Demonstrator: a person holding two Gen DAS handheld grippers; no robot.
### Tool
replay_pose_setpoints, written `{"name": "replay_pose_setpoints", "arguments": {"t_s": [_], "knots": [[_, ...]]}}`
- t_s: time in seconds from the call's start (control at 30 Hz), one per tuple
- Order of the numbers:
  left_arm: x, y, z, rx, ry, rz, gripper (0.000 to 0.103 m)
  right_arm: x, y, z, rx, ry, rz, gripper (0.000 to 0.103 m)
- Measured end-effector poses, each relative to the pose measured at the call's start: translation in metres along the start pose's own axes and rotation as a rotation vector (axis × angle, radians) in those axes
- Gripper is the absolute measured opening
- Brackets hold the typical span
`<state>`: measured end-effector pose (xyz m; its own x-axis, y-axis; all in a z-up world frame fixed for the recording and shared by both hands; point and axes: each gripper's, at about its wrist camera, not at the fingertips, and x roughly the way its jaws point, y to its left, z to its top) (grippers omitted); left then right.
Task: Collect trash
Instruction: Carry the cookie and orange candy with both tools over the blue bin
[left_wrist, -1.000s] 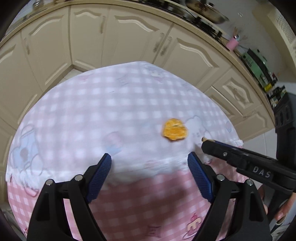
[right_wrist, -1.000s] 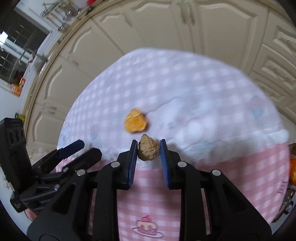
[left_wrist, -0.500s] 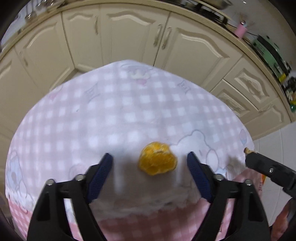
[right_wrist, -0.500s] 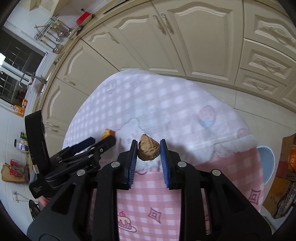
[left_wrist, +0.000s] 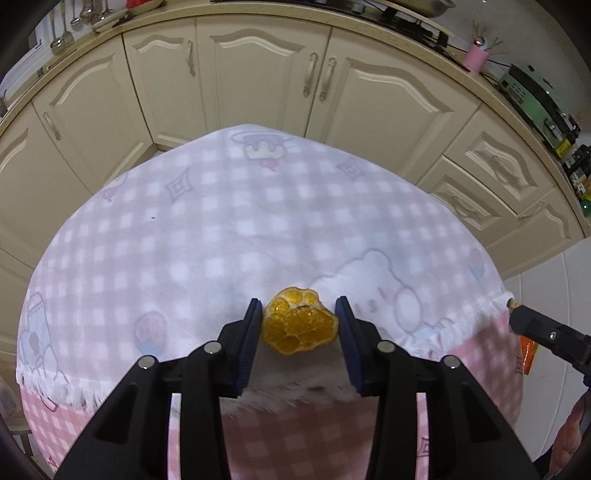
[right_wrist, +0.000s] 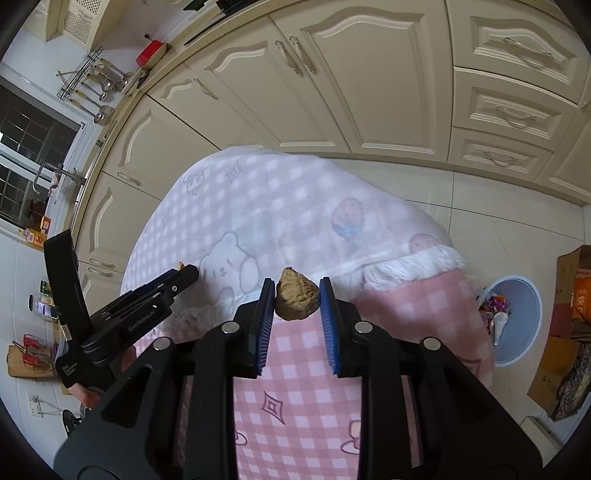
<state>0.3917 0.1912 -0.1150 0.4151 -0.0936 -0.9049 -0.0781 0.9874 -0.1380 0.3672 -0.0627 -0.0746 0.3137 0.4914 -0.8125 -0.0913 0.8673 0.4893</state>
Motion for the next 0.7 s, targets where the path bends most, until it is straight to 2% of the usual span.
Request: {"name": "replay_pose_setpoints", "arguments": {"t_s": [0.17,0.27,0.4,0.53,0.6,0.7], "knots": [[-0.006,-0.037,-0.011,0.059,0.002,-0.031,0.040,-0.016,-0.020,-0.007,0.028,-0.018,-0.006,0.025],[-0.013,-0.060,-0.018,0.093,-0.010,-0.034,0.040,-0.031,-0.042,-0.014,0.063,-0.035,-0.008,0.025],[-0.022,-0.098,-0.025,0.145,-0.014,-0.079,0.040,-0.049,-0.075,-0.023,0.111,-0.056,-0.025,0.025],[-0.027,-0.153,-0.032,0.232,-0.012,-0.133,0.040,-0.069,-0.115,-0.032,0.177,-0.080,-0.038,0.025],[-0.027,-0.185,-0.038,0.282,0.007,-0.191,0.040,-0.079,-0.141,-0.037,0.219,-0.094,-0.048,0.025],[-0.021,-0.229,-0.048,0.346,0.033,-0.225,0.040,-0.092,-0.183,-0.047,0.293,-0.110,-0.064,0.025]]}}
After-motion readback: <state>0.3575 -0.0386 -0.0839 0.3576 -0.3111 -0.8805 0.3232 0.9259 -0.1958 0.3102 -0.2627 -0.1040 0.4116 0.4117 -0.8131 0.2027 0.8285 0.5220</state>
